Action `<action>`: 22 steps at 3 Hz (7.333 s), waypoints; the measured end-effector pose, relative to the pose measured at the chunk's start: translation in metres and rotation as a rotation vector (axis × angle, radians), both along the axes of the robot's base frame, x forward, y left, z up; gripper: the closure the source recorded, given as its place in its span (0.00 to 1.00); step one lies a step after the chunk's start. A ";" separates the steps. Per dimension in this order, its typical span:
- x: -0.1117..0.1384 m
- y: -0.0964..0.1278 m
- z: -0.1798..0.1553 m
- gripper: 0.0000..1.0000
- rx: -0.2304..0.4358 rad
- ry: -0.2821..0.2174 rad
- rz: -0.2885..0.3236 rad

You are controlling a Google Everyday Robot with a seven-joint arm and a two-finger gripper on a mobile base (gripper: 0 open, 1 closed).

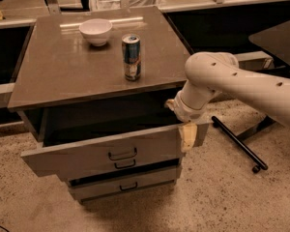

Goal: Open top drawer

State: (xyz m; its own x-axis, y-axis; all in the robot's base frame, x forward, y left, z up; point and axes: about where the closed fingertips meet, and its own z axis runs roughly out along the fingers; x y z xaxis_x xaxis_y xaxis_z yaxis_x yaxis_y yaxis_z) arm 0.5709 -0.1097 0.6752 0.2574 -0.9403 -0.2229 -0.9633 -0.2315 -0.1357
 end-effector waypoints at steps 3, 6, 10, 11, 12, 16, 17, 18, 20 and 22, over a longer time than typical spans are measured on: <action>-0.030 -0.008 -0.049 0.30 -0.035 0.291 0.043; -0.075 0.008 0.043 0.27 -0.166 0.346 0.197; -0.030 -0.001 0.071 0.38 -0.158 0.154 0.100; -0.002 -0.005 0.055 0.56 -0.170 0.097 0.061; 0.007 -0.005 0.019 0.61 -0.140 0.082 0.020; -0.007 0.005 -0.016 1.00 -0.071 0.149 0.031; -0.007 0.005 -0.015 1.00 -0.071 0.150 0.031; -0.026 0.007 -0.018 1.00 -0.045 0.208 0.049; -0.092 0.010 0.001 1.00 0.021 0.359 0.075; -0.110 0.016 0.029 1.00 0.052 0.373 0.099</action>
Offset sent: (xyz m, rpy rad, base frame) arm -0.0435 -0.0157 -0.0762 -0.0380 0.4423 0.0476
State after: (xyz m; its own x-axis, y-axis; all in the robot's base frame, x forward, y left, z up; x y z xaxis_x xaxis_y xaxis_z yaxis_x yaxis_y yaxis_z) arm 0.4610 -0.0941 0.7038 0.2391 -0.8998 -0.3650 -0.9220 -0.3284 0.2054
